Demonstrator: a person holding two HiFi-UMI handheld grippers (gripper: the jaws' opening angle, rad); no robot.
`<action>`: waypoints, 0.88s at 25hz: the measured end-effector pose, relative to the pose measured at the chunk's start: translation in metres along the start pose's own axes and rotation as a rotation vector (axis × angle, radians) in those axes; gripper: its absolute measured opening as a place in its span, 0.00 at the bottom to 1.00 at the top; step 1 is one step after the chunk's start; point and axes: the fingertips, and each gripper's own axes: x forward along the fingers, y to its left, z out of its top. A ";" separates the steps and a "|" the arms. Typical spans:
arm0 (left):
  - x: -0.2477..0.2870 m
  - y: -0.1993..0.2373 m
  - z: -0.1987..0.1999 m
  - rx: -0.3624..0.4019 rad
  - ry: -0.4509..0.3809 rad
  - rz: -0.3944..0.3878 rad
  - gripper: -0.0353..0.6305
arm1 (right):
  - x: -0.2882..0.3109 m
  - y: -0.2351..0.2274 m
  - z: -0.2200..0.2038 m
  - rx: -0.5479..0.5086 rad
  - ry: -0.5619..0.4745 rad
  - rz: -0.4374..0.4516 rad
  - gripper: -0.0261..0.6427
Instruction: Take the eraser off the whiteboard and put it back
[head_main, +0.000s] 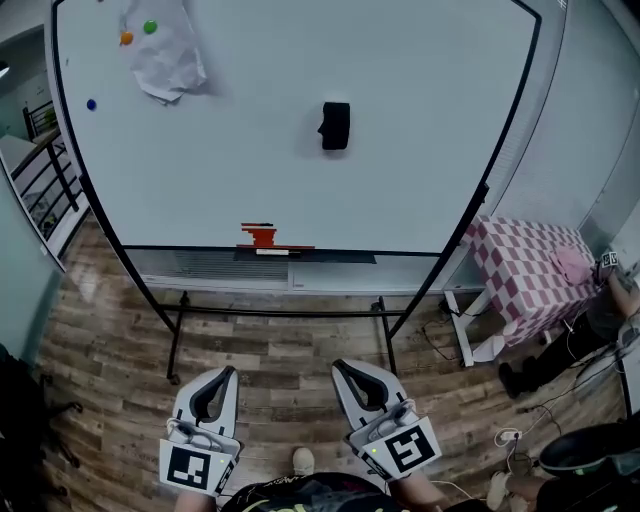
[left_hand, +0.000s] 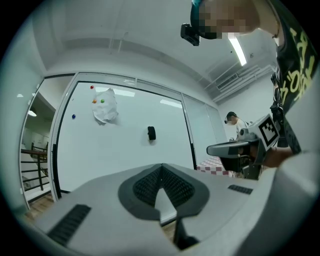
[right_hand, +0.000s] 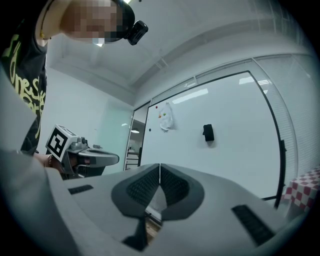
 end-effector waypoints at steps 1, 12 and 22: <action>0.003 0.000 0.000 0.013 -0.002 0.000 0.06 | 0.001 -0.003 0.000 0.001 0.002 0.004 0.06; 0.012 0.011 -0.002 -0.023 0.019 -0.009 0.06 | 0.016 -0.005 -0.018 0.033 0.065 -0.001 0.06; 0.024 0.016 -0.002 -0.021 0.014 -0.026 0.06 | 0.028 -0.008 -0.008 0.016 0.015 0.004 0.06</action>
